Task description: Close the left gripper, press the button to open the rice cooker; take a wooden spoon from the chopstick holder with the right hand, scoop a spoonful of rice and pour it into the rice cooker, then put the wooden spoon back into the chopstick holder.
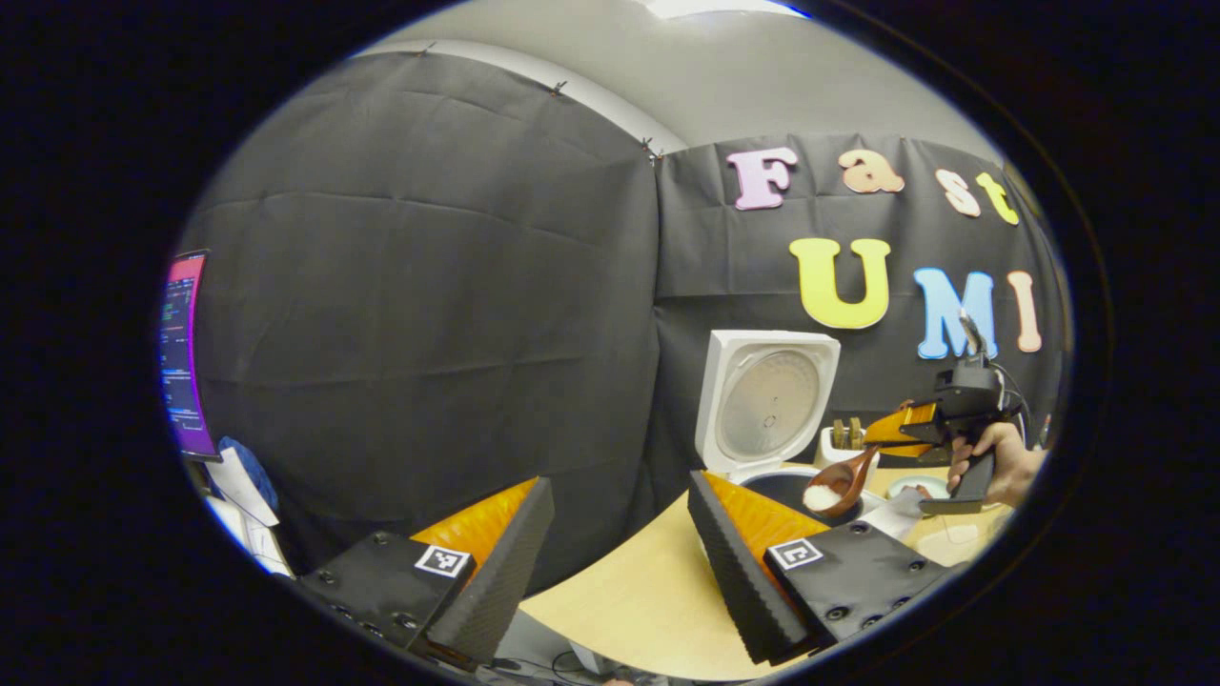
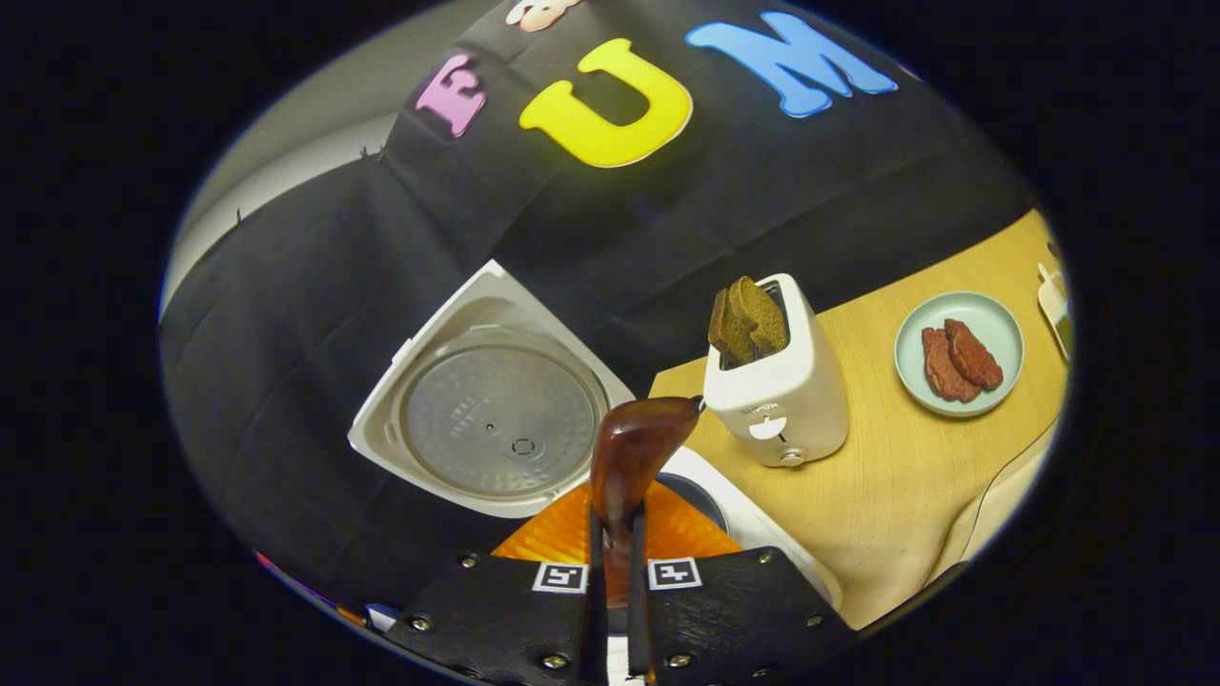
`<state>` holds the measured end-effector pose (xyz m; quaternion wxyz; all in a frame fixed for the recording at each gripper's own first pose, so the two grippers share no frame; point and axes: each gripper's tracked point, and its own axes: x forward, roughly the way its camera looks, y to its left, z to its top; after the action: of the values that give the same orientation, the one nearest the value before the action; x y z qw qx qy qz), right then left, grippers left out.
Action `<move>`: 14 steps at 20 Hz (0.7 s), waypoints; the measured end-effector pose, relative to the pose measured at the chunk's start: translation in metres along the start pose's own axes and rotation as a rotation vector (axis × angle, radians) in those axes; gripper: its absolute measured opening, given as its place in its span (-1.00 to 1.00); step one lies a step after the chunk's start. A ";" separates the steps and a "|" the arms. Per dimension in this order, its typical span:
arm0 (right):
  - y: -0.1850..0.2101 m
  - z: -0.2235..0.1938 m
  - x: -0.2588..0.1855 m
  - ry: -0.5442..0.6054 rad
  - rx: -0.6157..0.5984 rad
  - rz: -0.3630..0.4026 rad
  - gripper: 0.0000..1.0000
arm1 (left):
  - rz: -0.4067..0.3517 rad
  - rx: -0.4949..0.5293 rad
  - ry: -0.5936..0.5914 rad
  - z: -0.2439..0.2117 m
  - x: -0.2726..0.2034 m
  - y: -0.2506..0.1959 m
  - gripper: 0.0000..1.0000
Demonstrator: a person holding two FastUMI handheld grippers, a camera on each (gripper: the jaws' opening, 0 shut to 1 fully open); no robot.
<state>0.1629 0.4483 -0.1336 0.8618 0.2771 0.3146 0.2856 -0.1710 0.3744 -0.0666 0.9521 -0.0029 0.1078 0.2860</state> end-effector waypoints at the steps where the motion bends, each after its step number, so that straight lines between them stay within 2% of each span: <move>1: 0.001 -0.003 0.005 0.009 -0.047 -0.010 -0.83 | 0.008 -0.001 0.000 -0.002 0.001 0.002 1.00; 7: 0.009 -0.017 0.018 0.050 -0.360 -0.065 -0.82 | 0.034 -0.010 0.010 -0.007 -0.002 0.011 0.97; 14: 0.038 -0.018 0.007 0.010 -0.695 -0.050 -0.83 | 0.037 -0.009 0.000 -0.005 -0.002 0.008 1.00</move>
<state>0.1427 0.4848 -0.1231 0.9097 -0.0421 0.2095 0.3561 -0.1776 0.3797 -0.0712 0.9467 -0.0051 0.1063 0.3039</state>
